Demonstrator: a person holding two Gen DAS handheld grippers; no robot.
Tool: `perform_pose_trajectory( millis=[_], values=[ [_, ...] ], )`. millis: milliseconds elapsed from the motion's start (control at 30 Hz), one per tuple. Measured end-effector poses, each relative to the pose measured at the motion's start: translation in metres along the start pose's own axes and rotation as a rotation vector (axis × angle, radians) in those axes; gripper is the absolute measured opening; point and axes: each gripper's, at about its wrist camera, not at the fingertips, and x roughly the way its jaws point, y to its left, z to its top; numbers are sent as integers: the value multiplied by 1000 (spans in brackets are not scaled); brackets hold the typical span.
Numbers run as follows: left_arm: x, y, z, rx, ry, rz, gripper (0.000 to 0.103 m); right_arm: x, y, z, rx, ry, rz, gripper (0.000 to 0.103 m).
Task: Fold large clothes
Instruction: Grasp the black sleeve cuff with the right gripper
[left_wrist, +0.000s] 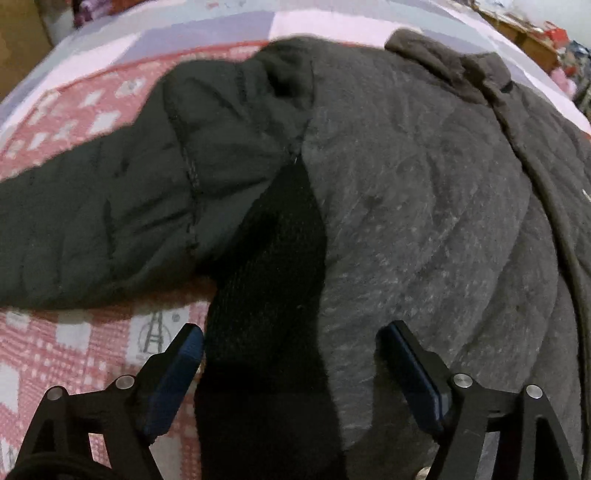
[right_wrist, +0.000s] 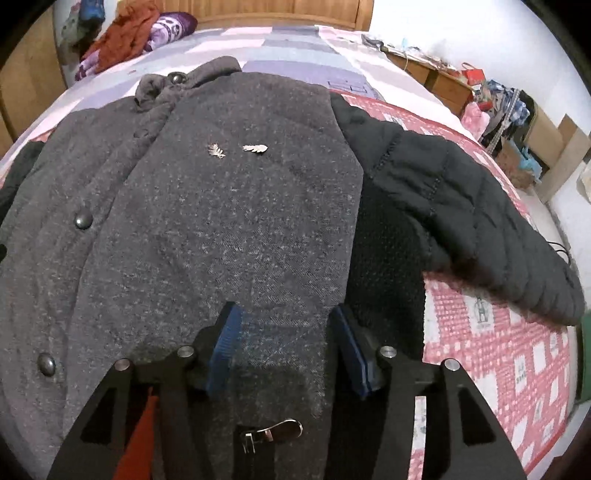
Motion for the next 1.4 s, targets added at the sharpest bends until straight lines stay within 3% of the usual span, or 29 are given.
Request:
perform_pose_trajectory(
  millis=[100, 200, 333, 500, 600, 700, 767, 900, 1067, 1400],
  values=[
    [11, -5, 1, 14, 9, 77, 92, 0, 10, 1, -12, 7, -32, 60],
    [14, 4, 1, -52, 23, 70, 95, -1, 10, 11, -97, 3, -21, 60],
    [-7, 0, 6, -40, -18, 139, 94, -15, -37, 1, -28, -25, -9, 60],
    [-40, -37, 13, -7, -97, 71, 94, -31, -99, -13, 64, 1, -30, 74],
    [-41, -72, 17, 36, -105, 13, 94, -46, -136, -22, 123, -10, -69, 78],
    [-35, -109, 20, 90, -97, -24, 94, -55, -181, -28, 218, -5, -94, 87],
    [-29, -128, 21, 114, -84, -36, 94, -59, -216, -36, 282, 6, -140, 87],
    [0, -153, 9, 147, 21, 22, 94, -65, -282, -47, 411, 18, -215, 87],
    [16, -137, -5, 34, 70, 13, 98, -63, -364, -67, 630, 52, -231, 87],
    [12, -149, -11, 51, 60, 75, 101, -35, -459, -81, 976, 52, -176, 87]
  ],
)
